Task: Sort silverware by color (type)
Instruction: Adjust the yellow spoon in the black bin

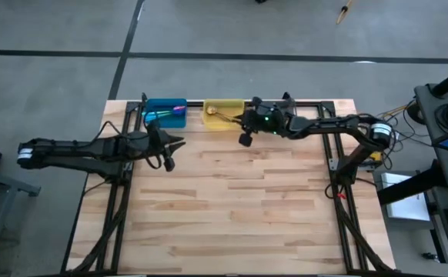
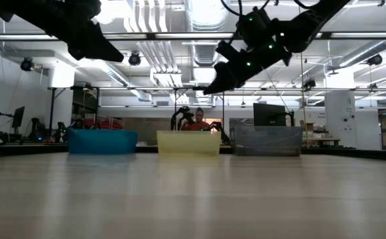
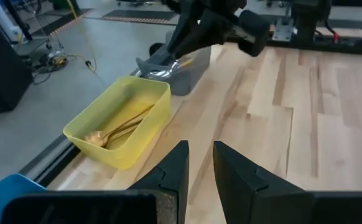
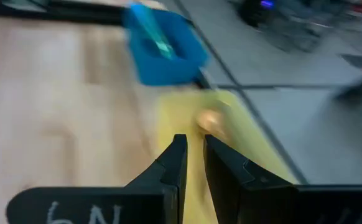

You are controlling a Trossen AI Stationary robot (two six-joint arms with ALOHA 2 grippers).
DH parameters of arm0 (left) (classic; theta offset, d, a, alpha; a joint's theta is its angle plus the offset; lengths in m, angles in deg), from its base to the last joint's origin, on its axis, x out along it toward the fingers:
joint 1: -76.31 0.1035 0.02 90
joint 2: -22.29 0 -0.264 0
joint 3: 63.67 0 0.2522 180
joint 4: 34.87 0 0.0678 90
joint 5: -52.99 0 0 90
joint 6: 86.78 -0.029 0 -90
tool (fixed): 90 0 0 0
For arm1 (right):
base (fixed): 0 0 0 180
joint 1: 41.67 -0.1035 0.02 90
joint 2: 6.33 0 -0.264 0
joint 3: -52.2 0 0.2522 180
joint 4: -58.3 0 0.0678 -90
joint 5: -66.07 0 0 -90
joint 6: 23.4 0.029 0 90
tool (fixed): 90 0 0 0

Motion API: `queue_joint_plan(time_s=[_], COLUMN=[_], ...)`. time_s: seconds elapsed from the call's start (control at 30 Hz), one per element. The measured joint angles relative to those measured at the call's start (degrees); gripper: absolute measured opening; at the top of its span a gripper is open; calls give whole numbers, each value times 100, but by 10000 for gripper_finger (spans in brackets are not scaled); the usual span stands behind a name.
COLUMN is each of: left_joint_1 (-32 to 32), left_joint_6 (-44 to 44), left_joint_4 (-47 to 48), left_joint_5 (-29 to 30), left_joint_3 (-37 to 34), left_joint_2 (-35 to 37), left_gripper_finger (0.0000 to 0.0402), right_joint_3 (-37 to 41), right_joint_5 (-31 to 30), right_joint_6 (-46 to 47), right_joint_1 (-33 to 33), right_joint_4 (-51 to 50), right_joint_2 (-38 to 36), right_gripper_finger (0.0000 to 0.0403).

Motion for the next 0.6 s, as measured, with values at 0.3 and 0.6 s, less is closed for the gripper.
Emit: queue_joint_plan(time_s=[0.3,0.6], left_joint_1=[0,0], left_joint_6=[160,-49], left_joint_4=[-184,-700], left_joint_5=[198,208], left_joint_3=[0,0], left_joint_2=[-215,-556], left_gripper_finger=[55,55], right_joint_3=[343,141], right_joint_5=[-849,-856], right_joint_6=[217,780], right_joint_1=[264,672], right_joint_4=[-844,-2149], right_joint_2=[-623,-951], right_gripper_finger=[43,43])
